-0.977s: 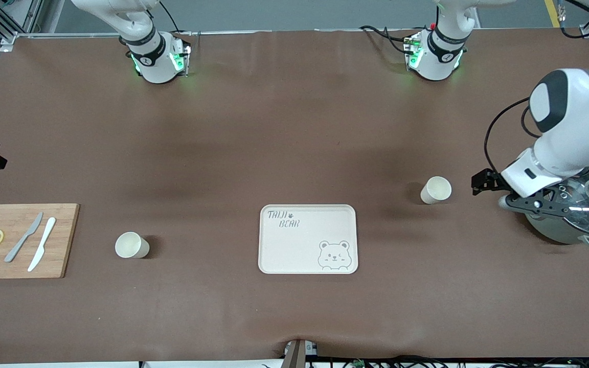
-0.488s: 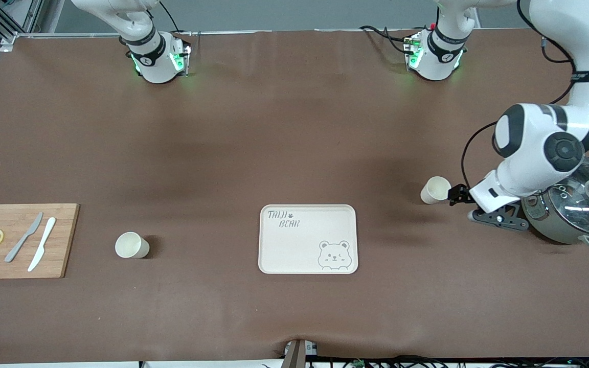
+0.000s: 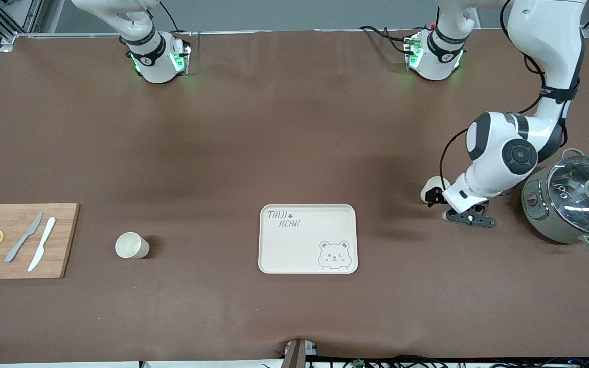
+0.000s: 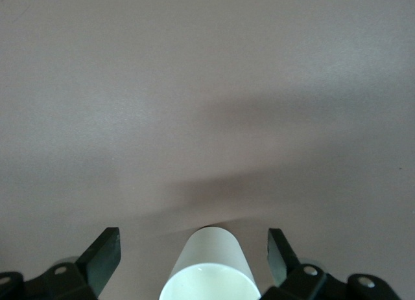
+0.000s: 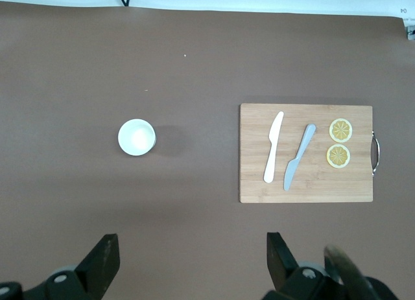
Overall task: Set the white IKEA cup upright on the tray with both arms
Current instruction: 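Grasp the white cup with the left gripper while the right gripper reaches the other cup, then grasp the second white cup with the right gripper while the left gripper lifts its cup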
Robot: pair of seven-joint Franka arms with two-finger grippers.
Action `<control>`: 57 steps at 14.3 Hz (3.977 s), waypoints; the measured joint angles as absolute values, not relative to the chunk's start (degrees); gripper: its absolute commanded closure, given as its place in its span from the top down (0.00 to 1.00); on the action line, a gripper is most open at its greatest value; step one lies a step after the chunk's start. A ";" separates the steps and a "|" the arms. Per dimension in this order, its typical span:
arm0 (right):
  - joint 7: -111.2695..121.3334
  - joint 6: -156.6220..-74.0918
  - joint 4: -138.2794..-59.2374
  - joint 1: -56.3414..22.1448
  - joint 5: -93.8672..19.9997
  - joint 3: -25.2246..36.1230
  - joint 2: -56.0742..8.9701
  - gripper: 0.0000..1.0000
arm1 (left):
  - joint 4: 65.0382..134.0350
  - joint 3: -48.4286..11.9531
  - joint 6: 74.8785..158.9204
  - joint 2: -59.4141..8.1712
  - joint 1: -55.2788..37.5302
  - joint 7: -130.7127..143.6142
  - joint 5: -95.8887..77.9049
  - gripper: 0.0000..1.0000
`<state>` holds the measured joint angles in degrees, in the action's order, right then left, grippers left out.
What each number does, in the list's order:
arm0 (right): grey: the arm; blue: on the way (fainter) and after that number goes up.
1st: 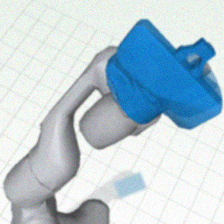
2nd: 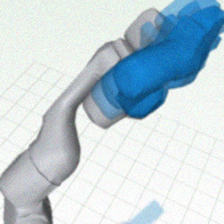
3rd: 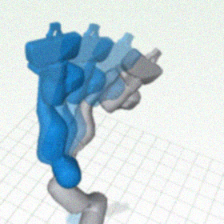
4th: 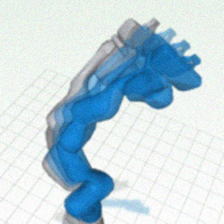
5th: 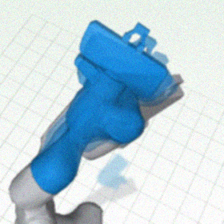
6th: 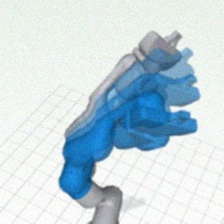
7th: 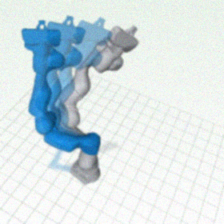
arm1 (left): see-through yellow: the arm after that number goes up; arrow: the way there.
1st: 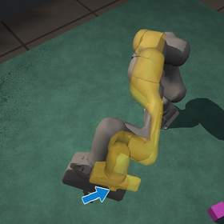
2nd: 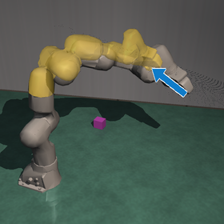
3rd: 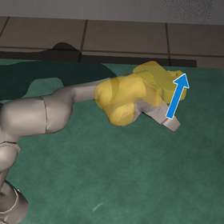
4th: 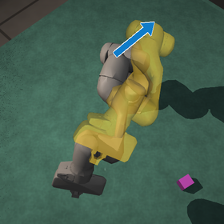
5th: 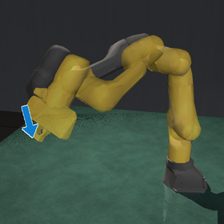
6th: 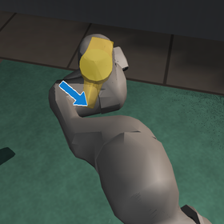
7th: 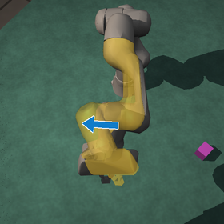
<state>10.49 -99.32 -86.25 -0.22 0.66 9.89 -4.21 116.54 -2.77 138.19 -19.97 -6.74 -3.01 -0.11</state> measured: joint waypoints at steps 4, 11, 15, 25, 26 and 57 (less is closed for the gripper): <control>10.49 -99.29 -86.25 0.00 0.66 10.05 -4.21 1.00 | 116.79 -2.69 138.19 -20.21 -6.35 -3.01 -0.11 1.00; 10.41 -99.32 -86.21 0.00 0.66 10.01 -4.21 1.00 | 116.92 -2.69 139.84 -21.73 -5.99 -3.01 -0.11 1.00; 10.40 -99.35 -86.21 0.00 0.66 9.98 -4.21 1.00 | 116.96 -2.60 141.75 -23.36 -5.52 -3.03 -0.11 1.00; 9.77 -102.00 -86.55 -3.07 -2.91 8.89 -7.99 1.00 | 116.86 -2.59 141.07 -21.94 -4.53 -3.34 -0.11 1.00; 9.76 -102.97 -86.54 -3.85 -2.92 8.86 -8.53 1.00 | 116.85 -2.59 140.43 -21.33 -4.53 -3.34 -0.11 1.00; 23.81 -134.63 -96.43 -5.14 -5.89 7.85 -31.71 1.00 | 133.06 -2.54 154.24 -16.91 -1.04 -9.36 0.27 0.00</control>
<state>23.81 -134.63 -96.43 -5.14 -5.89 7.85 -31.71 133.06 -2.54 154.24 -16.91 -1.04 -9.36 0.27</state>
